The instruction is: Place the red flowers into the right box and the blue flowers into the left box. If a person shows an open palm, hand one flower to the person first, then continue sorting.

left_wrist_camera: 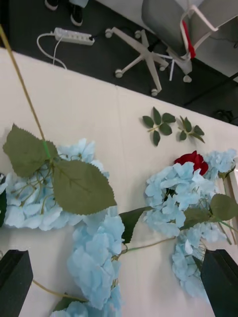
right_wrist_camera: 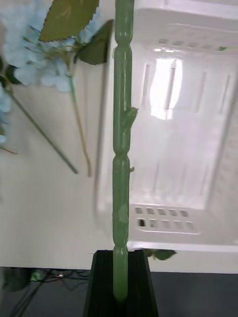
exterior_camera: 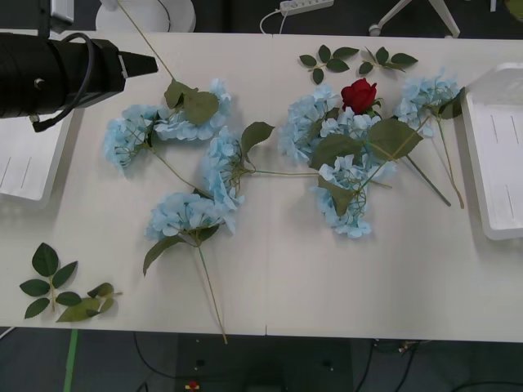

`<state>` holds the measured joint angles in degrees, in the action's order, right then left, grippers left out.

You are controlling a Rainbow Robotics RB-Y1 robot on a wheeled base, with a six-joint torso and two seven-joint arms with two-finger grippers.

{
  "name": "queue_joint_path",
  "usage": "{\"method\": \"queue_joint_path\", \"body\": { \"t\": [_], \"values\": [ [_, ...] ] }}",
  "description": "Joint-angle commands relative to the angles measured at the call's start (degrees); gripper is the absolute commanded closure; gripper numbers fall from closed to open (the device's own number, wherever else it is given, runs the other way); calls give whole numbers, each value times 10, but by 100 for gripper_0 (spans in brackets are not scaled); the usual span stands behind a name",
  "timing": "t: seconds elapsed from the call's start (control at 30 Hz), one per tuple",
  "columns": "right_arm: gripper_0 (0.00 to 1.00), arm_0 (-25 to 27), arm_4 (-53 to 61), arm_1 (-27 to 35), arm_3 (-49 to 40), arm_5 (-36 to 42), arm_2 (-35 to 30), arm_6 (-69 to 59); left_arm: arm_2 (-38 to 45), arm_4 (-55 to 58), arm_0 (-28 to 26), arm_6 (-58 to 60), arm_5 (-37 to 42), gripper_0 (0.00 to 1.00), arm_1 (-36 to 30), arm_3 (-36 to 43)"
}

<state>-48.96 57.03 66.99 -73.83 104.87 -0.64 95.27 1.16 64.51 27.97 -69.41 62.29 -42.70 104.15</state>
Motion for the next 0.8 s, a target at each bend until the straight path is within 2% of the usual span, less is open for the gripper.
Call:
{"method": "queue_joint_path", "body": {
  "t": [0.03,0.3,0.47,0.8],
  "values": [
    [100,36,-87,1,32,-49,-13,39,-43,13,2,38,3,0,-27,-36],
    [100,65,-223,-35,111,-128,-13,105,-116,-47,8,182,4,0,-27,-47],
    [100,94,-273,-63,128,-158,-13,108,-148,-79,29,216,3,0,-27,-82],
    [100,157,-322,-93,134,-227,-13,98,-252,-86,162,220,27,0,-6,-261]
  ]
}}
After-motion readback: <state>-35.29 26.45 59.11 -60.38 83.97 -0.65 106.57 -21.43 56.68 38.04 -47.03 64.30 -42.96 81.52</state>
